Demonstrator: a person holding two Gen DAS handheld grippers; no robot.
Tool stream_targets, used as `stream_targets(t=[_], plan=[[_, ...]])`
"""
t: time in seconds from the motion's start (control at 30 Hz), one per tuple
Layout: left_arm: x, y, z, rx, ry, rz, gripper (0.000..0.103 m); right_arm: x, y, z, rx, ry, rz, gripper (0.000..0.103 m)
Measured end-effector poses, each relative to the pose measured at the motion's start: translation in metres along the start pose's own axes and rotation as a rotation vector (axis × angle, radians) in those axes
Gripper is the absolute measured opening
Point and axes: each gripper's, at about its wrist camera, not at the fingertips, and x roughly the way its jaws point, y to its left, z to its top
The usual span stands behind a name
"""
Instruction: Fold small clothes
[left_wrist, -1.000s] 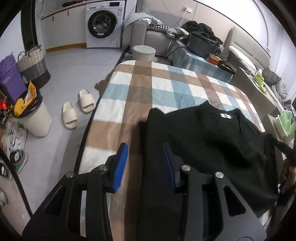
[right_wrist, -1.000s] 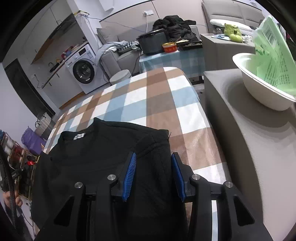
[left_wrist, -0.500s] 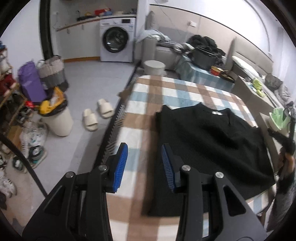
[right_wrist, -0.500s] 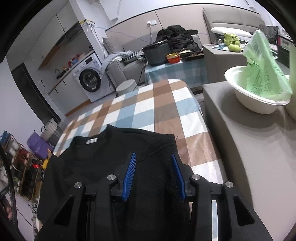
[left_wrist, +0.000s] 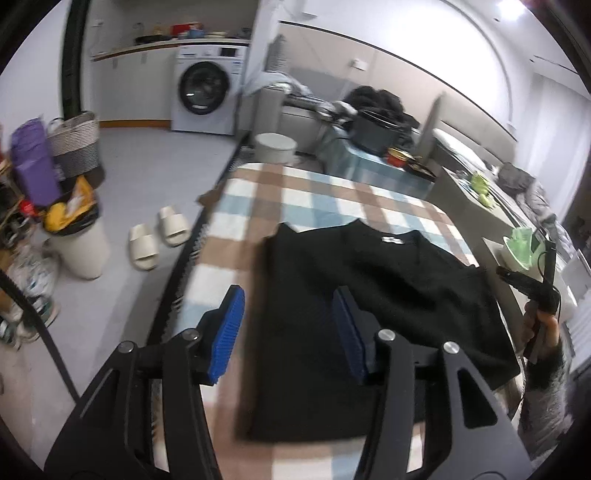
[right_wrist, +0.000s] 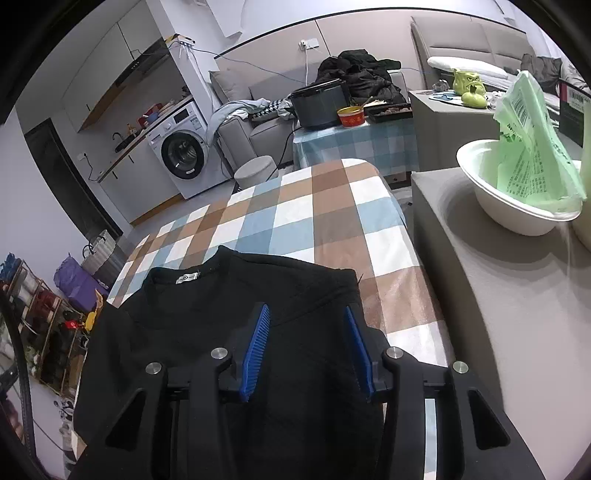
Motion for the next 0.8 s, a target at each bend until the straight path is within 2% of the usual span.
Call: stream_targets(t=[0.17, 0.3, 0.43, 0.5, 0.57, 0.6, 0.63, 0.67, 0.7, 0.77, 0.8], plan=[[0.089, -0.020, 0.021, 0.053, 0.084, -0.040, 0.047, 0.017, -0.015, 0.004, 0.035, 0.031, -0.033, 0.048], [0.155, -0.028, 0.027, 0.070, 0.142, -0.013, 0.047, 0.038, -0.018, 0.003, 0.024, 0.069, -0.042, 0.048], [0.210, -0.016, 0.033, 0.025, 0.179, 0.039, 0.047, 0.053, -0.012, 0.003, -0.027, 0.085, -0.059, 0.048], [0.227, -0.006, 0.035, -0.007, 0.183, 0.071, 0.047, 0.056, -0.009, 0.003, -0.042, 0.078, -0.060, 0.048], [0.242, 0.002, 0.036, -0.033, 0.195, 0.070, 0.047, 0.057, -0.006, 0.003, -0.058, 0.069, -0.057, 0.047], [0.248, 0.006, 0.036, -0.037, 0.200, 0.069, 0.047, 0.058, -0.004, 0.003, -0.070, 0.065, -0.063, 0.043], [0.252, 0.007, 0.036, -0.037, 0.203, 0.073, 0.046, 0.059, -0.002, 0.003, -0.084, 0.066, -0.065, 0.031], [0.254, 0.008, 0.035, -0.033, 0.198, 0.075, 0.038, 0.060, 0.000, 0.002, -0.097, 0.066, -0.068, 0.014], [0.255, 0.008, 0.035, -0.027, 0.190, 0.080, 0.032, 0.060, 0.002, 0.002, -0.109, 0.060, -0.070, 0.011], [0.254, 0.010, 0.036, -0.021, 0.164, 0.092, 0.009, 0.054, 0.003, 0.001, -0.113, 0.030, -0.040, 0.007], [0.252, 0.011, 0.036, -0.025, 0.157, 0.083, 0.006, 0.050, 0.003, 0.001, -0.112, 0.017, -0.027, 0.007]])
